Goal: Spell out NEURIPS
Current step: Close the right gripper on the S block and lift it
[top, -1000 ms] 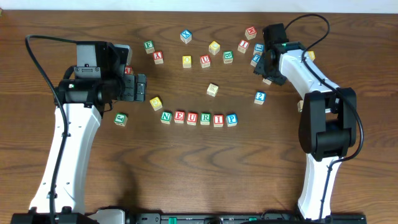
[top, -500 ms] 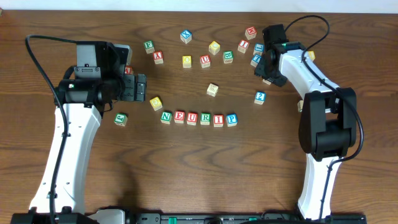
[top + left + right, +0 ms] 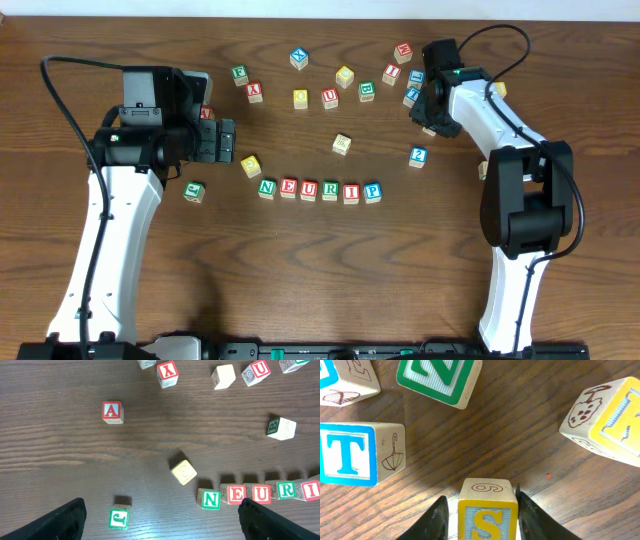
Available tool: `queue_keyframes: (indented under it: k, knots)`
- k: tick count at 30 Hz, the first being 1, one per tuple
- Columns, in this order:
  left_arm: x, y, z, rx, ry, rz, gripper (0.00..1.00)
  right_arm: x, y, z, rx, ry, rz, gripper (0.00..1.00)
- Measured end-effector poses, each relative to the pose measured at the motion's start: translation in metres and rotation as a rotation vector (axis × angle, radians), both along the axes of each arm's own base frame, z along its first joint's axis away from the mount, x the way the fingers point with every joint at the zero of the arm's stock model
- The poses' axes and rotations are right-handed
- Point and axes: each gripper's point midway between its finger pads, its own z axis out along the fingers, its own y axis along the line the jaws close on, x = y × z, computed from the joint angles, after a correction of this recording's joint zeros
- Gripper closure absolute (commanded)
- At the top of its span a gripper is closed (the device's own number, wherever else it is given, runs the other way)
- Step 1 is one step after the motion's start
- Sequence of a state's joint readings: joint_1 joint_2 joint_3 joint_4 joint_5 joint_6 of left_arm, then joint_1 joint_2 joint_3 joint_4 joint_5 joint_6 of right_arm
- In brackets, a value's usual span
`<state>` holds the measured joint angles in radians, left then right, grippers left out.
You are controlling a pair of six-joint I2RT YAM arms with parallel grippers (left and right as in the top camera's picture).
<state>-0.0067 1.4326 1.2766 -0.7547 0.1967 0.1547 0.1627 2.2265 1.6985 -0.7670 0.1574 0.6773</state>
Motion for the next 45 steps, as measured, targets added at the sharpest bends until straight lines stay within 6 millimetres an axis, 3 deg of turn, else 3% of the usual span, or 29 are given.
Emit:
queue_keyframes:
  k: [18, 45]
  knots:
    - [0.0, 0.0, 0.0, 0.0, 0.0, 0.0, 0.04, -0.002, -0.0003, -0.0006, -0.001, 0.009, 0.0, 0.73]
    - [0.0, 0.0, 0.0, 0.0, 0.0, 0.0, 0.04, 0.0002, 0.0001, 0.0, -0.001, 0.0, 0.006, 0.74]
